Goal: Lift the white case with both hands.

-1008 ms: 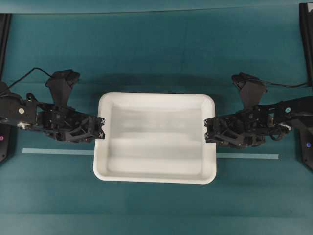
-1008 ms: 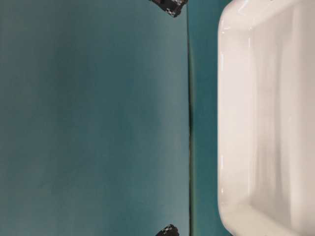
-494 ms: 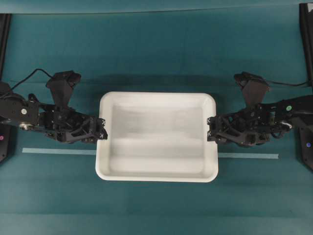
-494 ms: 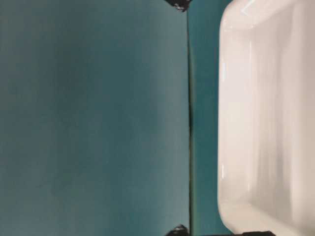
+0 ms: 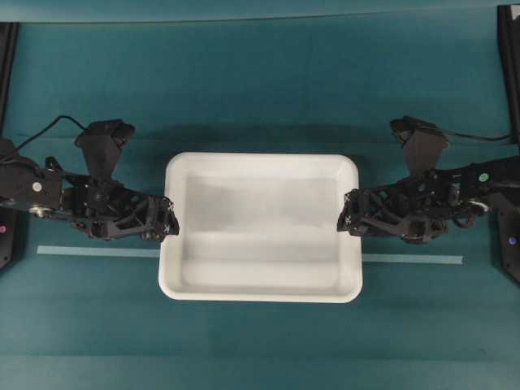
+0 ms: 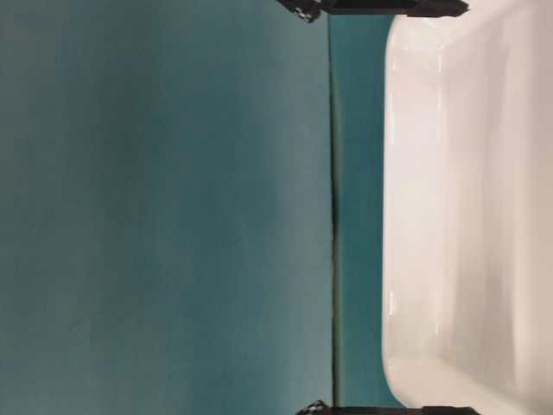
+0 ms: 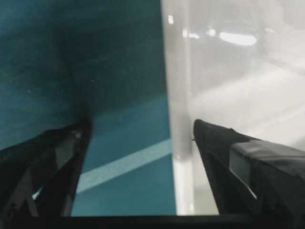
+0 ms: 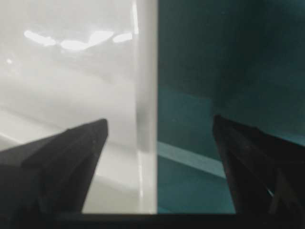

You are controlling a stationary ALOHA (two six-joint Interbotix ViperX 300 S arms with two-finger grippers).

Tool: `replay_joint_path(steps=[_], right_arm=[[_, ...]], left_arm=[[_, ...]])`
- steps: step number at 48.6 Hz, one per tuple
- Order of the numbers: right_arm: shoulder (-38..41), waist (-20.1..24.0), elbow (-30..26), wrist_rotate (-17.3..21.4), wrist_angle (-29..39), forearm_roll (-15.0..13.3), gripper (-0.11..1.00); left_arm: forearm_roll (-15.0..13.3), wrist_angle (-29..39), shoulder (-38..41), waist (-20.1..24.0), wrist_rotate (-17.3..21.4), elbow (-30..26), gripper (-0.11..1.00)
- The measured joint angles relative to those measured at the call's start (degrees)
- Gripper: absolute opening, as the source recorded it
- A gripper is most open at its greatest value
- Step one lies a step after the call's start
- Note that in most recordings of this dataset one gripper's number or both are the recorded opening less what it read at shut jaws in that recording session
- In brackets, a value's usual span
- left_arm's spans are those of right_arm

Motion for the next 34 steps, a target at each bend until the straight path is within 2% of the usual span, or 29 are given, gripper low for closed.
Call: replay_joint_path(steps=[10, 16, 25, 34], right_arm=[[-4.31, -0.7, 0.44, -0.35, 1.32, -0.35, 0.92], [-8.09, -1.76, 0.7, -2.46, 1.58, -1.67, 0.92], [-14.94, -1.85, 0.7, -7.56, 2.29, -2.9, 0.92], [-20.48, -1.93, 0.79, -15.56, 1.58, -3.25, 0.92]], left_arm=[[0.0, 0.35, -4.75, -0.53, 0.35, 0.7, 0.93], [0.18, 0.35, -8.61, -0.97, 1.05, 1.58, 0.92], [0.0, 0.44, -15.82, -2.46, 6.86, 2.11, 0.92], [0.18, 1.23, -20.74, -2.55, 11.51, 2.37, 0.92]])
